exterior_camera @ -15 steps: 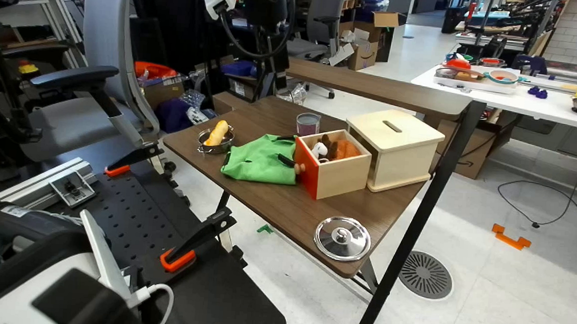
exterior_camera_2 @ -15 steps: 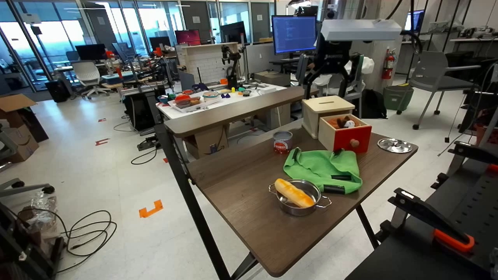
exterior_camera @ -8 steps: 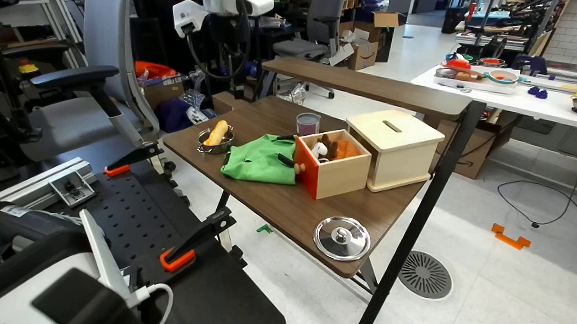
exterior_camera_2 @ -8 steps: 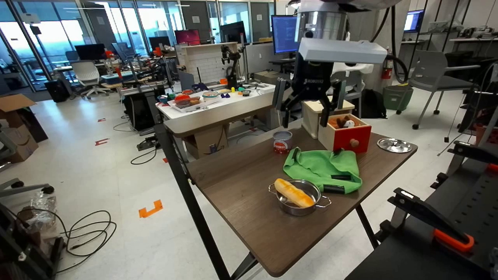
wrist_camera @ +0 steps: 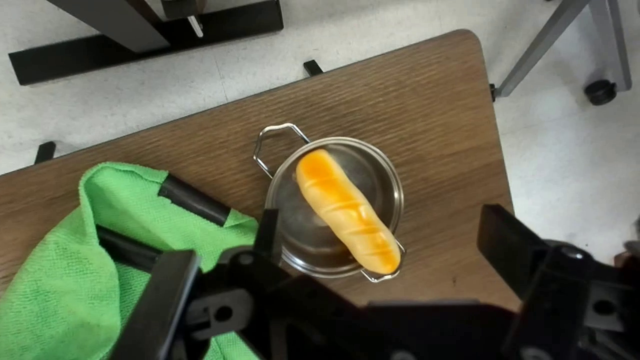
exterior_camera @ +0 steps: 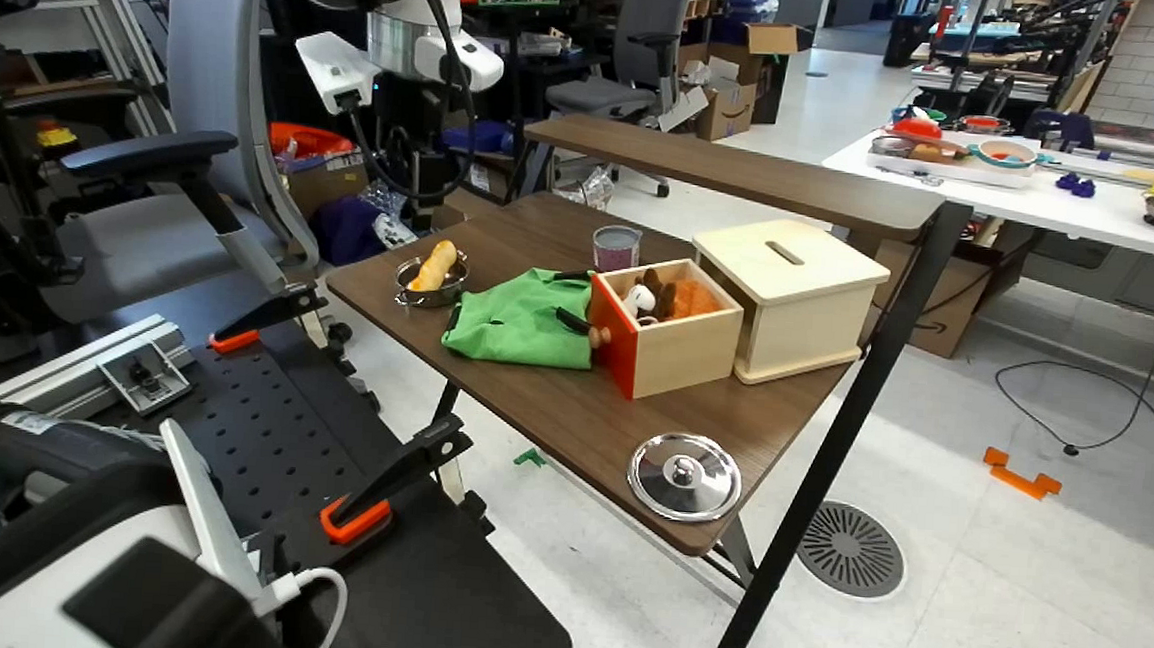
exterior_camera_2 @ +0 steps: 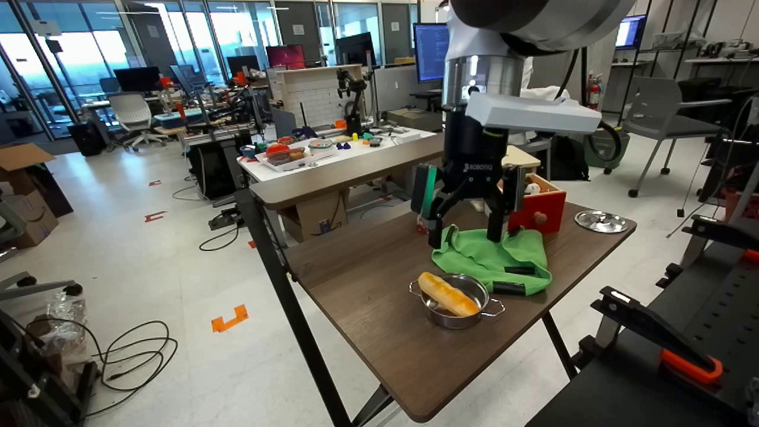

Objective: Open the drawer and then remove the brown thing from the pot and put it on the table

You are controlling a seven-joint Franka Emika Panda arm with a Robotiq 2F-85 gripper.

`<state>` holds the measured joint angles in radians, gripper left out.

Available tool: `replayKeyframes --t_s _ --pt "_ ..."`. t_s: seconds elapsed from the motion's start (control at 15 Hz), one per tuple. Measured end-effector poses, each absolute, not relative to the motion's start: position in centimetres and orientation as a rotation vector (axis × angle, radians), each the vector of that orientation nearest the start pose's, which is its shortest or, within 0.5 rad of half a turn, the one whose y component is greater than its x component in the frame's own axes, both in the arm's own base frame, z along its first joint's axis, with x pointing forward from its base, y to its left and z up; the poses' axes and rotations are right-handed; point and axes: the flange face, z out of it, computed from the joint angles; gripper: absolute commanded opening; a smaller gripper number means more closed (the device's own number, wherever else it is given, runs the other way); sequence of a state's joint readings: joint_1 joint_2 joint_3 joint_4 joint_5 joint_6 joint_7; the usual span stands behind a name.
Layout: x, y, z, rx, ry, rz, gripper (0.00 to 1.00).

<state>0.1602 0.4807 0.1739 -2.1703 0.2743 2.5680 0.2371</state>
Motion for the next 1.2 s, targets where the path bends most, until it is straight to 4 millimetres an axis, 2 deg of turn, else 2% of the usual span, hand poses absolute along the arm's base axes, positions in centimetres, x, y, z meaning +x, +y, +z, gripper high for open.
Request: replayKeyframes --t_s 0.53,1.2 --pt "51.9 16.2 12.2 -3.051 0.015 0.237 1.0" --pt "53.5 19.1 10.0 -3.083 -0.099 0.013 1.0"
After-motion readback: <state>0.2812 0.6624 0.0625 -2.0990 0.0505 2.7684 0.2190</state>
